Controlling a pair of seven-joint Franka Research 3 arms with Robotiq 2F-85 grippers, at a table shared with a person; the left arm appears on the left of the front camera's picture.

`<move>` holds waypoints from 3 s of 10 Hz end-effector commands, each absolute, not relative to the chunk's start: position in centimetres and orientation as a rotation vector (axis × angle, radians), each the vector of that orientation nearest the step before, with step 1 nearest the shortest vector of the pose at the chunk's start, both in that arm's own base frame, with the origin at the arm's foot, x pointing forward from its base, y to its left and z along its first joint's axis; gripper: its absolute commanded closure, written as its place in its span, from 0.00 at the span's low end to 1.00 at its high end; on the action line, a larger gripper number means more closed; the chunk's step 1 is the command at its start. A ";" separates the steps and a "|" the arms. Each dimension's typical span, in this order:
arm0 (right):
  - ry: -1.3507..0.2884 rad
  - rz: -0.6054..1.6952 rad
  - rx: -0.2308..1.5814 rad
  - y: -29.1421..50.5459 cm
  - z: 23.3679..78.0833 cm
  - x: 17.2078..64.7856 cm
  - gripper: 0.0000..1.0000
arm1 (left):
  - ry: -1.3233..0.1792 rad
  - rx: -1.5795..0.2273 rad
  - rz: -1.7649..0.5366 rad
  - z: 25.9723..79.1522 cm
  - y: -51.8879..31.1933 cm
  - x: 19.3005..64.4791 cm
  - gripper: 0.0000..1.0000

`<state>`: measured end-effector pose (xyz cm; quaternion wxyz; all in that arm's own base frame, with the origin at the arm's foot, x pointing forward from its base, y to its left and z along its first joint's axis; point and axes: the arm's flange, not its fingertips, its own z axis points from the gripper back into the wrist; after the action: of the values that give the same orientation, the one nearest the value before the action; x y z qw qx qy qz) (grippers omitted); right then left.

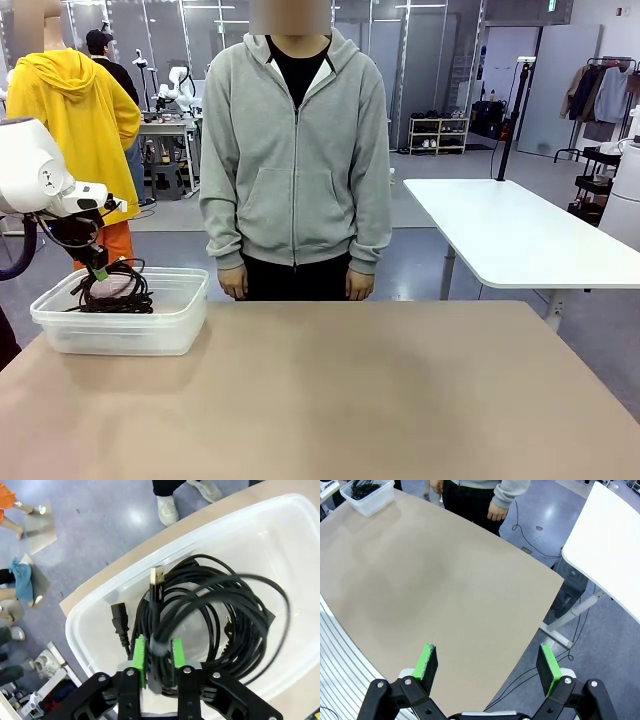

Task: Organize and store the cables.
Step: Place the USB Extension Cable into the Organizing box.

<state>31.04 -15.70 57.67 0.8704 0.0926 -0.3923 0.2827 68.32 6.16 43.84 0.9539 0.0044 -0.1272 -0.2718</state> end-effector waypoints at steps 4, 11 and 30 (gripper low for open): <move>-0.814 0.595 0.195 -15.7 57.7 31.0 0.00 | -0.252 0.012 -0.535 44.5 6.0 67.1 0.12; -0.814 0.595 0.195 -15.7 57.7 31.0 0.00 | -0.269 0.012 -0.549 44.7 6.1 68.0 0.00; -0.814 0.595 0.195 -15.7 57.7 31.0 0.00 | -0.269 0.012 -0.549 44.7 6.1 68.0 0.00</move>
<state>31.04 -15.70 57.66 0.8704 0.0926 -0.3923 0.2827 67.98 6.00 44.84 0.9534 0.0047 -0.1334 -0.2705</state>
